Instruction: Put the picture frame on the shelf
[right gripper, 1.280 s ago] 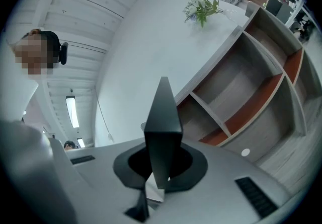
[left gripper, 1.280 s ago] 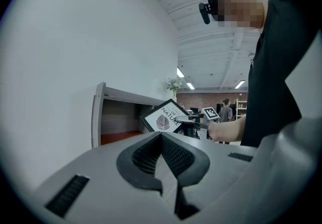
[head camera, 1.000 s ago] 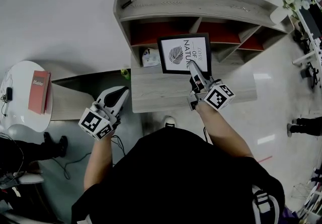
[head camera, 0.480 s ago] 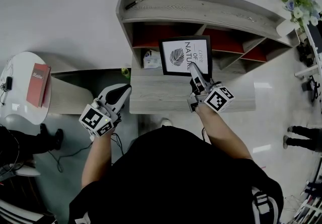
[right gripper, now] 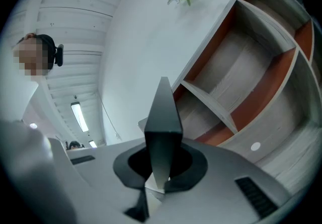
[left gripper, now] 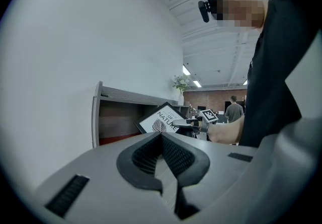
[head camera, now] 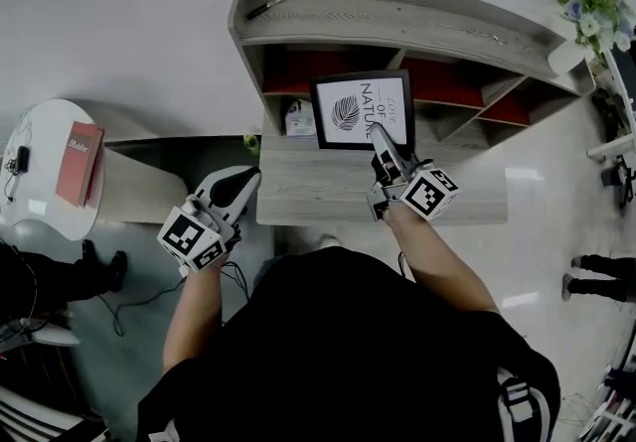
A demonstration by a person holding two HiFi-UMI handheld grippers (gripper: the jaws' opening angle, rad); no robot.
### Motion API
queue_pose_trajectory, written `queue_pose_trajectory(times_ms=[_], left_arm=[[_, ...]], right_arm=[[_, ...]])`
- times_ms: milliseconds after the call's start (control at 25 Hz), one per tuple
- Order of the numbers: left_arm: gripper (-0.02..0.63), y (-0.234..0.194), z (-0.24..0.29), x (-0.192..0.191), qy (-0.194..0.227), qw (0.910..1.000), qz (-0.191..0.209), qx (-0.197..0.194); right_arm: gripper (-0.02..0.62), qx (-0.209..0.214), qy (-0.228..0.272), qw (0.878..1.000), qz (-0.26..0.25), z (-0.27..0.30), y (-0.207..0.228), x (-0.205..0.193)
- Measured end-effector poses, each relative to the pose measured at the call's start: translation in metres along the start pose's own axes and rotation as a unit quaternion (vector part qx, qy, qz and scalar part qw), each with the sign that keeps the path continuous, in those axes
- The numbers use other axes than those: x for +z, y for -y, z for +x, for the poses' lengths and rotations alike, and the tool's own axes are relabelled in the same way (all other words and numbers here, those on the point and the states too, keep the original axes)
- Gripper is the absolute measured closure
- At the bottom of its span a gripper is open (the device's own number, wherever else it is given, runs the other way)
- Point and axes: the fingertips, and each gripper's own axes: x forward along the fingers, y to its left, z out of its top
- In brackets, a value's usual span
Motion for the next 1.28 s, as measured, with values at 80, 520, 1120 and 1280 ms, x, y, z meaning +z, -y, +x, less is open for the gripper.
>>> queue_pose_trajectory(times_ms=[80,520,1120,1280], left_arm=[[0.586,-0.001,-0.003,0.000,0.000,1.0000,-0.001,0.004],[0.586,-0.013,-0.008,-0.006,-0.003,0.9999,-0.013,0.009],[0.586,-0.042,0.003,-0.003,-0.006,0.9999,-0.013,-0.006],[0.586,-0.050,0.002,-0.004,-0.005,0.9998,-0.015,-0.009]], right_arm=[[0.569,-0.001,-0.002,1.000,0.003,0.001,0.000,-0.001],[0.569,-0.007,-0.009,1.000,0.028,0.016,0.004,-0.011],[0.569,-0.031,-0.009,0.998,0.052,0.042,0.027,-0.021],[0.569,-0.040,-0.008,0.998,0.057,0.046,0.031,-0.023]])
